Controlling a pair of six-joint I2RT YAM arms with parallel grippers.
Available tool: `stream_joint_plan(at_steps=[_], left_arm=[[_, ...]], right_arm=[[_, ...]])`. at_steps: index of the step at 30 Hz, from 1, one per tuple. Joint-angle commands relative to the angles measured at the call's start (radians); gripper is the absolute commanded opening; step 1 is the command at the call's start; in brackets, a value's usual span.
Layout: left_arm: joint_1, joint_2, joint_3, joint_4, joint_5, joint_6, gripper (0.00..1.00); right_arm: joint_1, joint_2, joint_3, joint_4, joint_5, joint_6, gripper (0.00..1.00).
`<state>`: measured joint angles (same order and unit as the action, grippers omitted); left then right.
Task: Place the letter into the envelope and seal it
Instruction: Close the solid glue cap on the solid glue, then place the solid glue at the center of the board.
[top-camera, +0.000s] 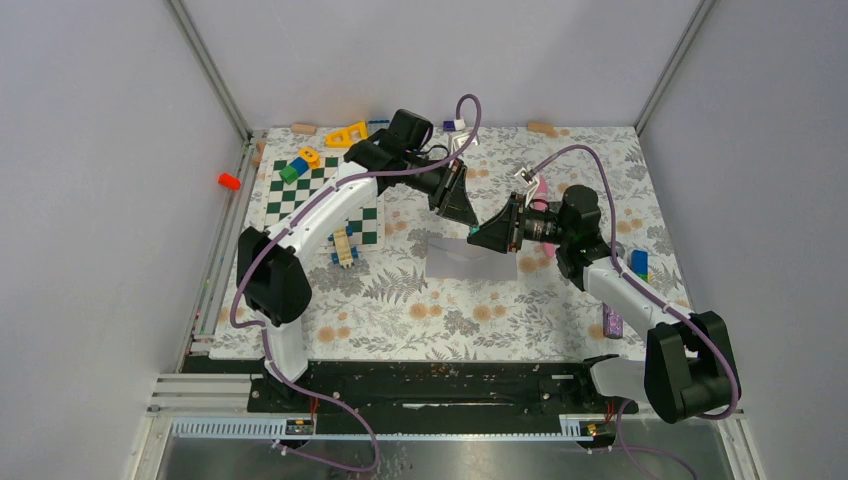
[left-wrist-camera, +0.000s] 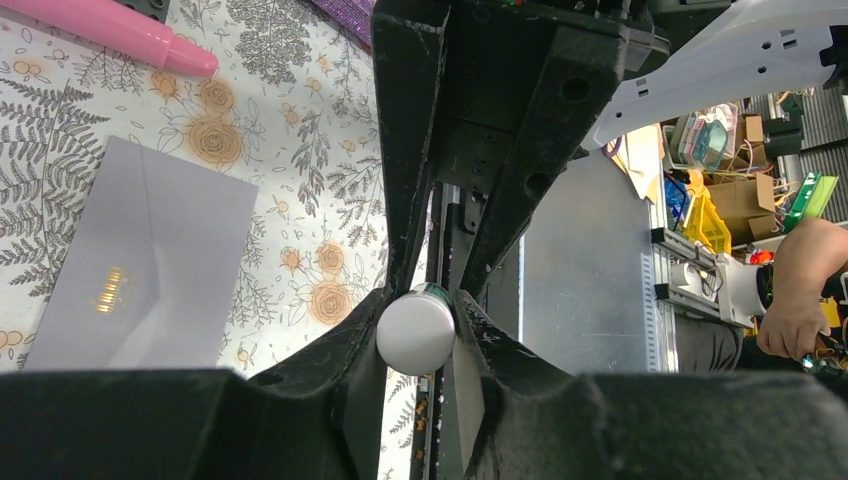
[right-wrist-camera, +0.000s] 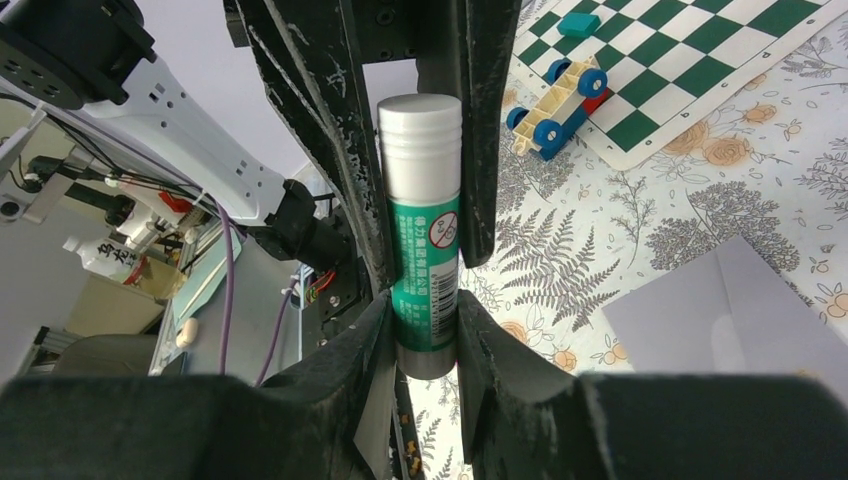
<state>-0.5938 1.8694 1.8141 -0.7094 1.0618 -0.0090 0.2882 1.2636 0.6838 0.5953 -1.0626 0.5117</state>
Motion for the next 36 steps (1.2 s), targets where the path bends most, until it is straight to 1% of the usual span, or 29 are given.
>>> stream_joint_plan(at_steps=[1,2,3,4,7,8,10,11,12,14,16,18,20,22,24,26,31,33,36], left_arm=[[-0.001,-0.005,0.047,0.033,0.012,0.012,0.24],[-0.001,-0.006,0.044,0.033,0.010,0.012,0.23],[-0.001,-0.008,0.041,0.033,0.006,0.012,0.22],[-0.001,-0.012,0.037,0.033,-0.001,0.012,0.21],[0.001,-0.026,0.020,0.033,-0.029,0.023,0.20],[0.004,-0.035,0.011,0.033,-0.044,0.033,0.19],[0.012,-0.048,-0.004,0.025,-0.078,0.061,0.19],[0.018,-0.052,-0.007,0.014,-0.093,0.084,0.19],[0.025,-0.056,-0.009,0.001,-0.106,0.096,0.19],[0.043,-0.065,-0.020,-0.023,-0.138,0.132,0.19],[0.063,-0.081,-0.041,-0.048,-0.177,0.173,0.18],[0.081,-0.100,-0.074,-0.055,-0.223,0.215,0.18],[0.089,-0.126,-0.122,-0.049,-0.302,0.263,0.18],[0.091,-0.156,-0.188,-0.014,-0.392,0.313,0.18],[0.095,-0.188,-0.274,0.067,-0.473,0.337,0.18],[0.105,-0.217,-0.364,0.168,-0.532,0.341,0.20],[0.130,-0.261,-0.556,0.446,-0.624,0.300,0.19],[0.131,-0.267,-0.605,0.539,-0.681,0.304,0.19],[0.135,-0.253,-0.647,0.609,-0.738,0.308,0.19]], right_arm=[[0.012,-0.004,0.043,0.013,-0.013,-0.022,0.00],[0.012,-0.004,0.044,0.014,-0.012,-0.023,0.02],[0.013,-0.004,0.045,0.012,-0.012,-0.022,0.08],[0.012,-0.003,0.046,0.011,-0.013,-0.022,0.17],[0.011,-0.005,0.056,0.013,-0.023,-0.009,0.45],[0.009,-0.009,0.061,0.012,-0.025,-0.007,0.56],[-0.002,-0.017,0.071,-0.003,-0.029,-0.006,0.73],[-0.014,-0.023,0.076,-0.015,-0.031,-0.005,0.91],[-0.028,-0.030,0.080,-0.026,-0.030,-0.004,0.98],[-0.064,-0.049,0.091,-0.074,-0.025,-0.015,1.00],[-0.105,-0.090,0.100,-0.157,-0.007,-0.080,0.99],[-0.141,-0.134,0.107,-0.266,0.031,-0.185,1.00],[-0.158,-0.188,0.112,-0.402,0.101,-0.318,1.00],[-0.161,-0.240,0.096,-0.477,0.178,-0.414,1.00],[-0.161,-0.286,0.072,-0.482,0.215,-0.450,1.00],[-0.161,-0.307,0.056,-0.471,0.220,-0.456,1.00],[-0.161,-0.284,0.028,-0.421,0.210,-0.411,1.00],[-0.162,-0.267,0.025,-0.416,0.206,-0.402,1.00],[-0.162,-0.258,0.024,-0.415,0.205,-0.403,1.00]])
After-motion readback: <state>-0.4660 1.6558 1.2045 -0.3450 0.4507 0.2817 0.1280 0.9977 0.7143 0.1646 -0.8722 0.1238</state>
